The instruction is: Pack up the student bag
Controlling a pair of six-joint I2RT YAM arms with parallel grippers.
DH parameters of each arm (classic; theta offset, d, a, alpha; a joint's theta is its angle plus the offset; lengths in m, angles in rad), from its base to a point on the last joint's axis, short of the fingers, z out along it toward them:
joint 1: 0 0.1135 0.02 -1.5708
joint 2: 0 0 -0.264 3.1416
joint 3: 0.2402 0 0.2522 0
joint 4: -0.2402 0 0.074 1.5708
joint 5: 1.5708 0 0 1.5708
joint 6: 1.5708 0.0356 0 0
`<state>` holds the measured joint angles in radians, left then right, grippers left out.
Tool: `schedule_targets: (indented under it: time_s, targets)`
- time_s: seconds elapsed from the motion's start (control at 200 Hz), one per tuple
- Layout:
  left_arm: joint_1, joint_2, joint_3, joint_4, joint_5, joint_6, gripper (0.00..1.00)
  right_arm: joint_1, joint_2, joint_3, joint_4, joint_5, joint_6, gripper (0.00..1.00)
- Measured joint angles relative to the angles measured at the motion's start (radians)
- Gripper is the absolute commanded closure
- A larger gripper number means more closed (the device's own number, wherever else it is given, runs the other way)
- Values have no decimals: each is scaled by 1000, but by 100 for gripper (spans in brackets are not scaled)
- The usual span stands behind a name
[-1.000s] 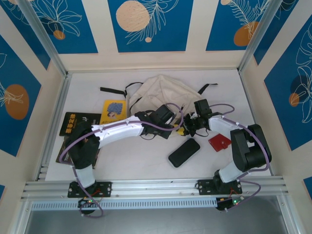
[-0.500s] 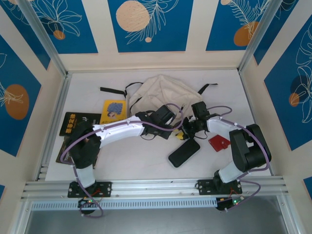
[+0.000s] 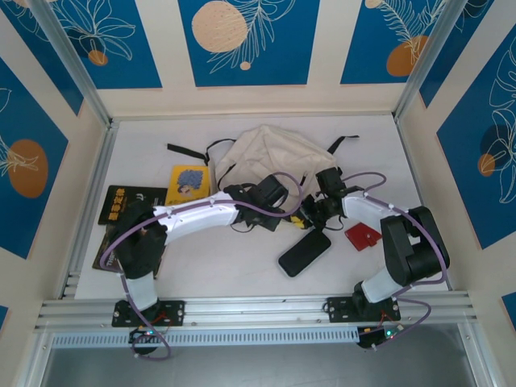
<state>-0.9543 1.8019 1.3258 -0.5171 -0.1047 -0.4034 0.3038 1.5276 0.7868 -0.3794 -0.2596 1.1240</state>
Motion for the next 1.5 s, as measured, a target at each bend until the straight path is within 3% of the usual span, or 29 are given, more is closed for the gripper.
schedule_targets:
  time_s: [0.39,0.545,0.64,0.735,0.845,0.955,1.05,1.255,1.5]
  targets:
    - [106,-48,-68,-46,-54,29,100,-91,-9,16,-45,141,-87,94]
    - [129,-58,-68,-43,-51,48,100,-163,-10,18,-26,140,-151,94]
    - [133,-57,-65,-18,9,66,100,-233,4,26,18,87,-221,92]
    - [131,-32,-23,0,71,80,100,-303,63,84,33,27,-287,82]
    - [125,2,39,23,127,93,100,-345,85,135,34,11,-346,54]
    - [116,20,76,43,170,99,100,-361,42,143,10,28,-368,42]
    - [105,38,100,58,198,99,100,-364,-28,143,-39,50,-361,36]
    - [83,82,147,66,241,99,100,-355,-178,56,-32,-3,-255,34]
    - [80,113,175,68,272,99,100,-233,-169,-21,-1,-87,-69,23]
